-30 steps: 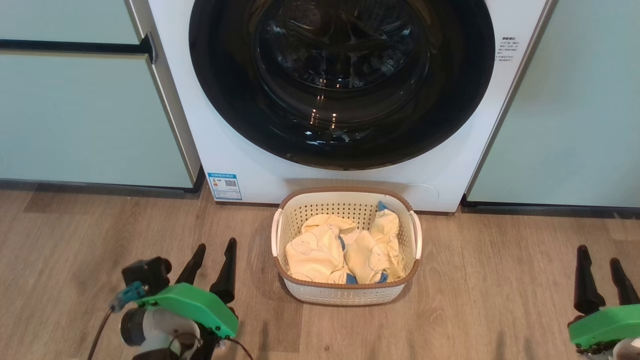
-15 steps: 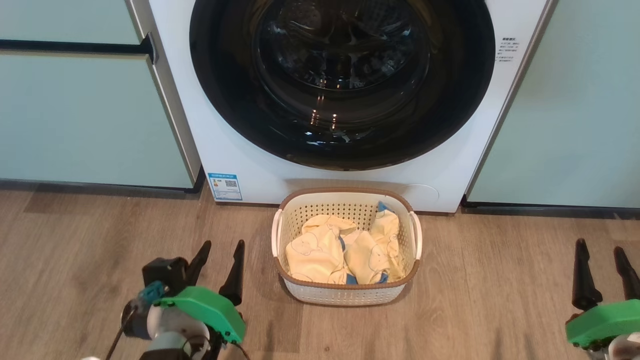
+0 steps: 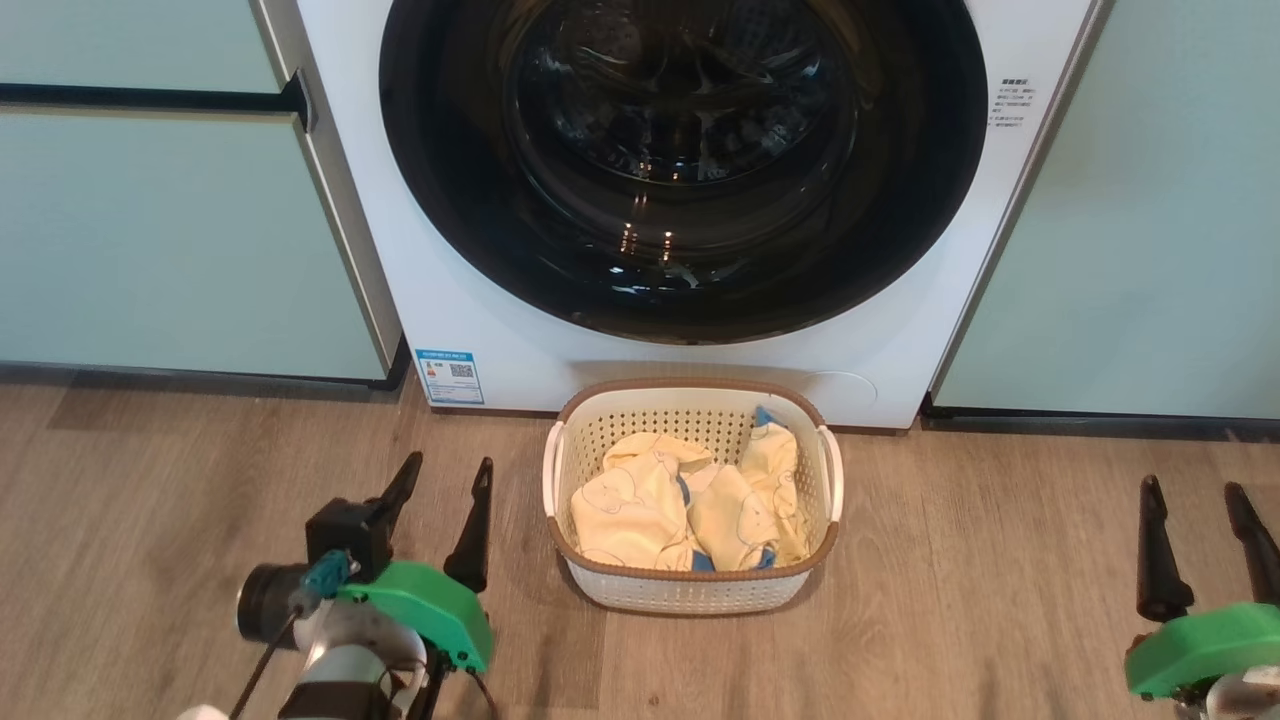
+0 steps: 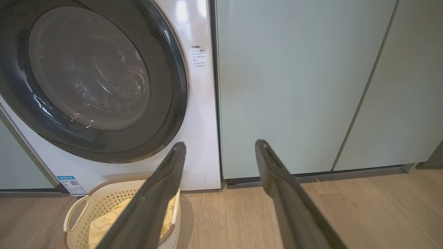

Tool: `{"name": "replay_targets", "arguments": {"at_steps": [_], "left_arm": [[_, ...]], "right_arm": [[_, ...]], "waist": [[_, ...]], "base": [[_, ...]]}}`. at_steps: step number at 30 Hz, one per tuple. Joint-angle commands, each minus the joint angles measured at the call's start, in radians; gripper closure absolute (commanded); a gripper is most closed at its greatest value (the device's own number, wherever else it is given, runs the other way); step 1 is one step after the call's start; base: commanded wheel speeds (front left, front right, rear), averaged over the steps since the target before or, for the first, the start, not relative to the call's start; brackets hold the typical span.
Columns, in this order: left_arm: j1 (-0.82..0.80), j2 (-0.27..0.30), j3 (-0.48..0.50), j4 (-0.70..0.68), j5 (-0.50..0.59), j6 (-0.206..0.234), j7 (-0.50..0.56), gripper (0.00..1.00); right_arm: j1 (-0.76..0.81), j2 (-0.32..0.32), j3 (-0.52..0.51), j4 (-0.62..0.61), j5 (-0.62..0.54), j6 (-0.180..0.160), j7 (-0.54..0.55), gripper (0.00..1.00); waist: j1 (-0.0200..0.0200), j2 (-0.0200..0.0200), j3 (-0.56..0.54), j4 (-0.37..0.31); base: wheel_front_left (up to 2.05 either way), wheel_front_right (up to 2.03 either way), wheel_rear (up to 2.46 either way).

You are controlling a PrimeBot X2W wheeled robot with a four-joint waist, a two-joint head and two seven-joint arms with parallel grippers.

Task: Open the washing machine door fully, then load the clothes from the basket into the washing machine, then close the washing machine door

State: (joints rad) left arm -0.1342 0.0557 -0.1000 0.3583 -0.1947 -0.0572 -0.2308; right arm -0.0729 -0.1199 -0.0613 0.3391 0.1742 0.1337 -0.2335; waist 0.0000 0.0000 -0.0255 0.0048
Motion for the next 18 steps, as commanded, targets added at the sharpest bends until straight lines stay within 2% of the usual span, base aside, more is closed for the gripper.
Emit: {"name": "replay_targets", "arguments": {"at_steps": [1,5,18], "left_arm": [[-0.059,0.021,0.033,-0.036,0.026,0.008,-0.017,0.0],[-0.061,0.021,0.031,-0.04,0.08,0.009,-0.031,0.0],[-0.061,0.018,0.03,-0.031,0.082,0.011,-0.031,0.0]], "right_arm": [[-0.064,-0.028,0.018,-0.034,-0.024,-0.003,-0.014,0.0],[-0.07,-0.028,0.016,-0.029,-0.058,-0.003,-0.028,0.0],[-0.073,-0.016,0.005,-0.011,0.016,-0.003,-0.028,0.0]], "waist": [[0.0,0.0,0.0,0.0],[0.0,0.0,-0.001,-0.001],[0.0,0.0,0.002,-0.005]], "base": [[0.0,0.0,0.0],[0.0,0.0,0.0],[0.0,0.0,0.0]]}}
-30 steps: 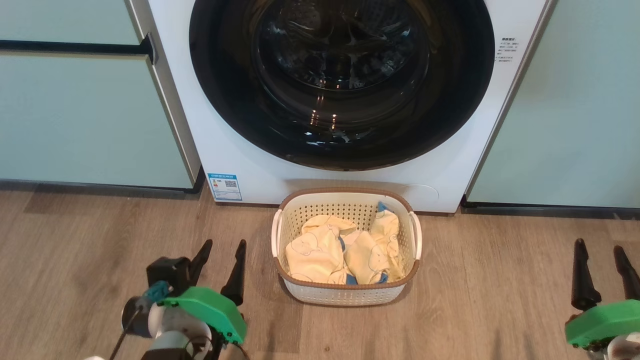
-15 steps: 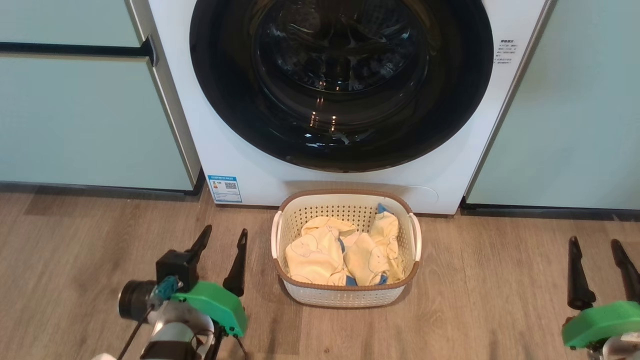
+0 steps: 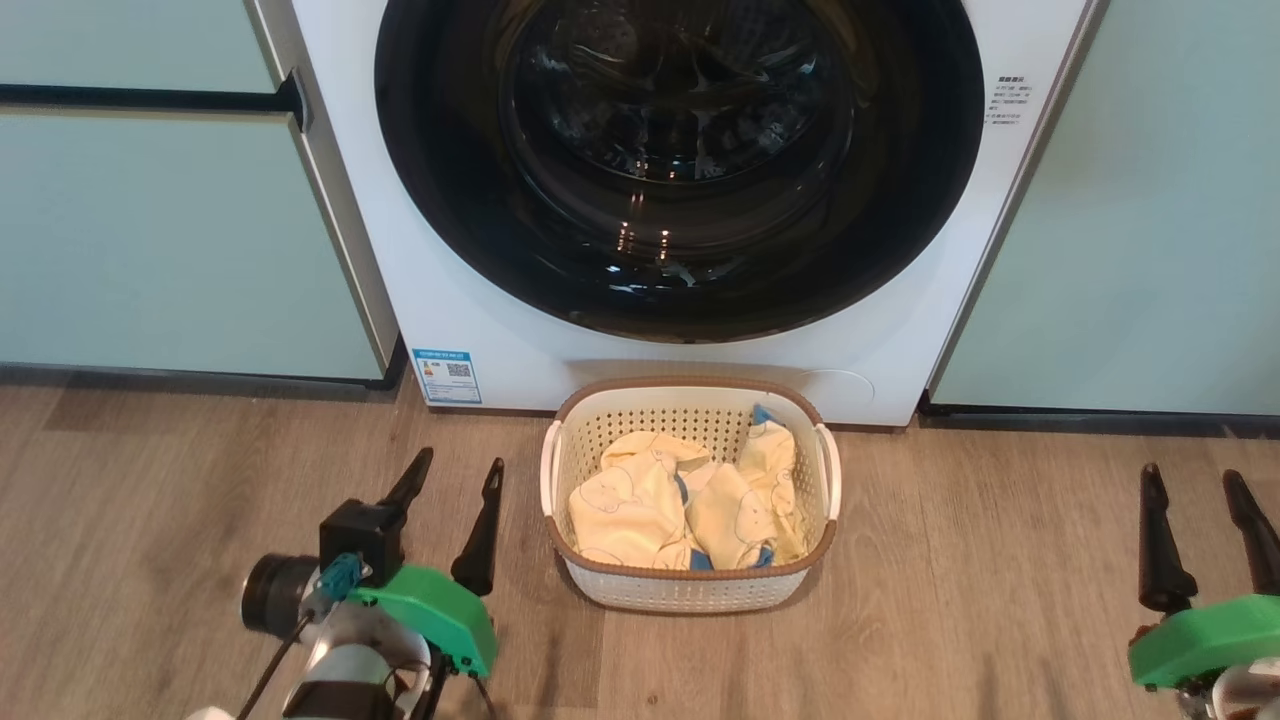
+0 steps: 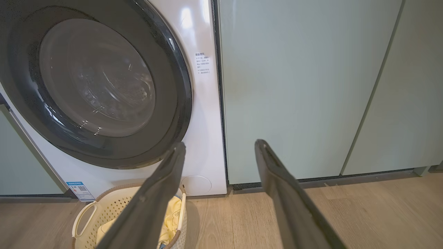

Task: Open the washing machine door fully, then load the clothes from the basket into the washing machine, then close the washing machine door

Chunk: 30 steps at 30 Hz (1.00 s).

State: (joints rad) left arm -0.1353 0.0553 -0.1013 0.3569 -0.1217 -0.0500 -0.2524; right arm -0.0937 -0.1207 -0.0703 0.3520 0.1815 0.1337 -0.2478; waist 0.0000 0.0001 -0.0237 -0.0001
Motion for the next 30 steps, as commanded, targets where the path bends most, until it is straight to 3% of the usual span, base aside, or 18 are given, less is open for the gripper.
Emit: {"name": "replay_targets", "arguments": {"at_steps": [1,19,30], "left_arm": [[-0.061,0.018,0.031,-0.029,0.009,0.003,-0.009,0.0],[-0.064,0.02,0.029,-0.011,0.013,0.0,-0.009,0.0],[-0.069,0.023,0.022,-0.006,0.022,0.0,-0.009,0.0]], "right_arm": [[-0.053,-0.019,0.016,-0.024,0.005,-0.003,-0.014,0.0],[-0.055,-0.016,0.015,-0.017,0.016,-0.003,-0.014,0.0],[-0.056,-0.015,0.012,-0.014,0.014,-0.003,-0.014,0.0]], "waist": [[0.0,-0.0001,0.001,0.0],[0.0,-0.0001,-0.001,-0.006],[0.0,-0.0001,-0.002,-0.01]], "base": [[0.0,0.0,0.0],[0.03,0.03,-0.06],[0.67,0.67,-1.34]]}}
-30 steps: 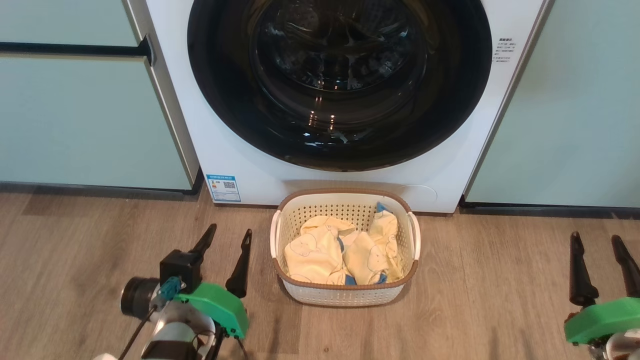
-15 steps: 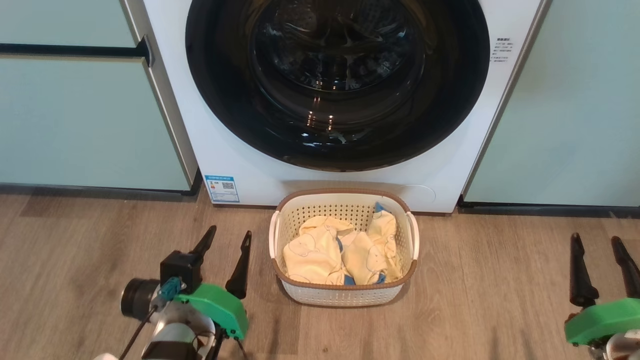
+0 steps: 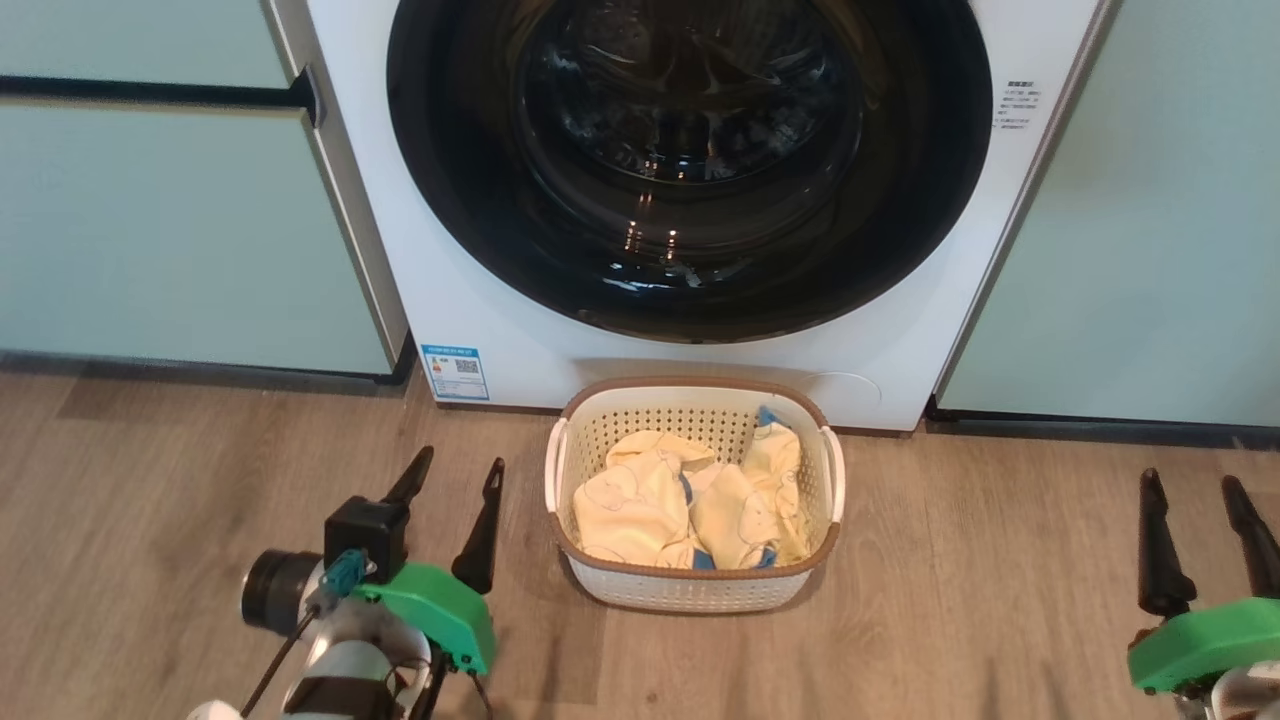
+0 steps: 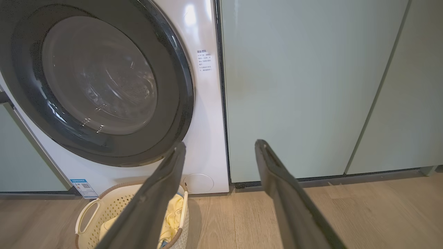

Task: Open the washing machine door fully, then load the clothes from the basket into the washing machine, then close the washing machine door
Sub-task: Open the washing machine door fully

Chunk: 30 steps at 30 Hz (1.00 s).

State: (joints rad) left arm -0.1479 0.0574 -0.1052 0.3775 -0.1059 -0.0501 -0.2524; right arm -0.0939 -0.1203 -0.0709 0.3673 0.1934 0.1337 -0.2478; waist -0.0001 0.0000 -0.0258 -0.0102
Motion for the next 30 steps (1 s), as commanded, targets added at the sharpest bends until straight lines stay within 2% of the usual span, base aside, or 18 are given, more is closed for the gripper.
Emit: {"name": "replay_targets", "arguments": {"at_steps": [1,21,30], "left_arm": [[-0.058,0.021,0.024,-0.027,0.007,0.0,-0.009,0.0],[-0.063,0.018,0.017,-0.036,0.007,-0.003,-0.009,0.0],[-0.061,0.016,0.02,-0.056,0.008,-0.001,-0.009,0.0]], "right_arm": [[-0.056,-0.015,0.011,-0.029,0.002,-0.003,-0.014,0.0],[-0.059,-0.009,0.0,-0.029,0.001,-0.003,-0.014,0.0],[-0.06,-0.004,-0.003,-0.03,0.001,-0.003,-0.014,0.0]], "waist": [[0.0001,0.0,0.0,0.0],[0.0001,0.0,0.007,-0.007],[0.0001,0.0,0.009,-0.01]], "base": [[1.12,1.12,-2.24],[1.22,1.23,-2.45],[0.76,0.76,-1.52]]}}
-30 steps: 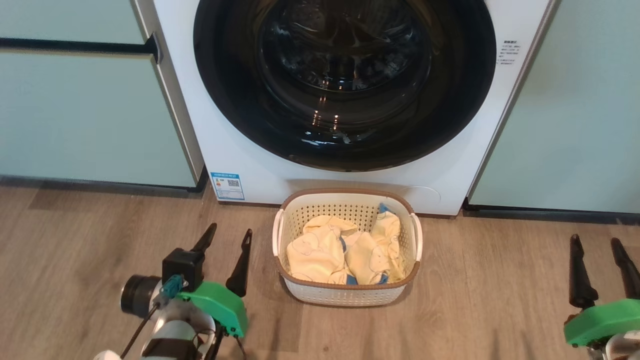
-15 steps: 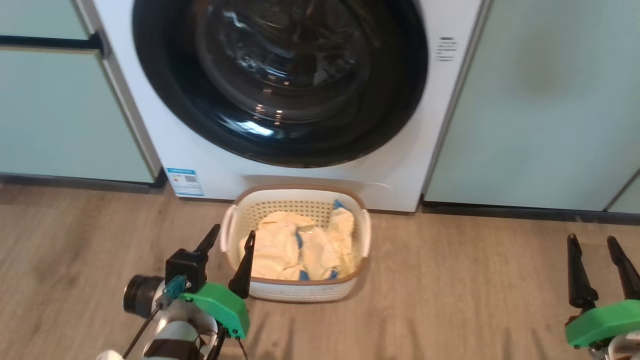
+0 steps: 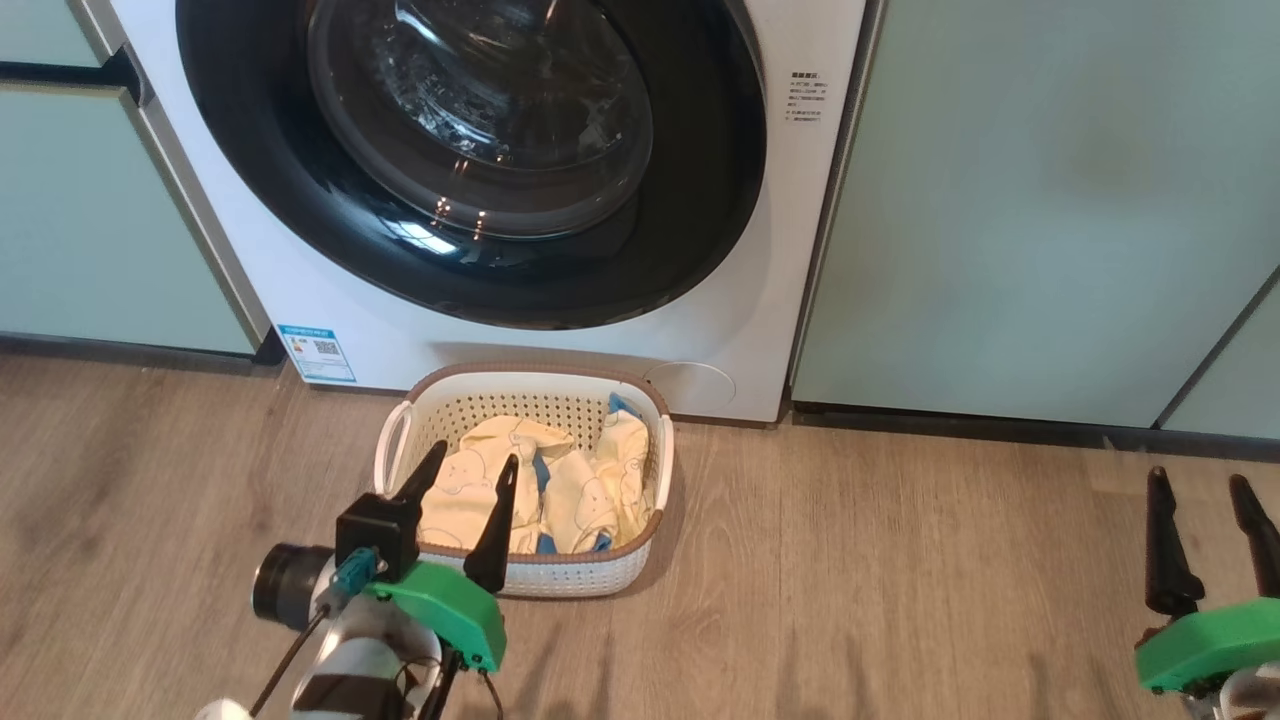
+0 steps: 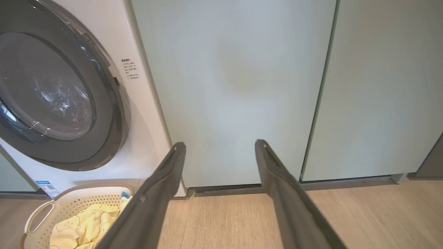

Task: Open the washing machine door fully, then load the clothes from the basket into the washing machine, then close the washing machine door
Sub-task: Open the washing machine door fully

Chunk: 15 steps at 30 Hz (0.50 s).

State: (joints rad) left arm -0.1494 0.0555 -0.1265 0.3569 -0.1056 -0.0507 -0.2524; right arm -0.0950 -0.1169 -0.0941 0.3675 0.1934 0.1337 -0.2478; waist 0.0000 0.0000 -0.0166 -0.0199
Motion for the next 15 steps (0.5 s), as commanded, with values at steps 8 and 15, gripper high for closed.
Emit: {"name": "replay_targets", "arguments": {"at_steps": [8,15], "left_arm": [[-0.058,0.019,0.044,-0.031,0.007,-0.002,-0.009,0.0],[-0.057,0.016,0.055,-0.026,0.003,0.016,-0.009,0.0]], "right_arm": [[-0.059,-0.006,0.019,-0.029,0.003,-0.003,-0.014,0.0],[-0.057,-0.004,0.017,-0.03,0.004,-0.003,-0.014,0.0]], "waist": [[0.0,0.0,0.0,-0.003],[0.0,0.0,-0.002,-0.004]], "base": [[0.13,0.13,-0.26],[0.0,0.0,0.0]]}}
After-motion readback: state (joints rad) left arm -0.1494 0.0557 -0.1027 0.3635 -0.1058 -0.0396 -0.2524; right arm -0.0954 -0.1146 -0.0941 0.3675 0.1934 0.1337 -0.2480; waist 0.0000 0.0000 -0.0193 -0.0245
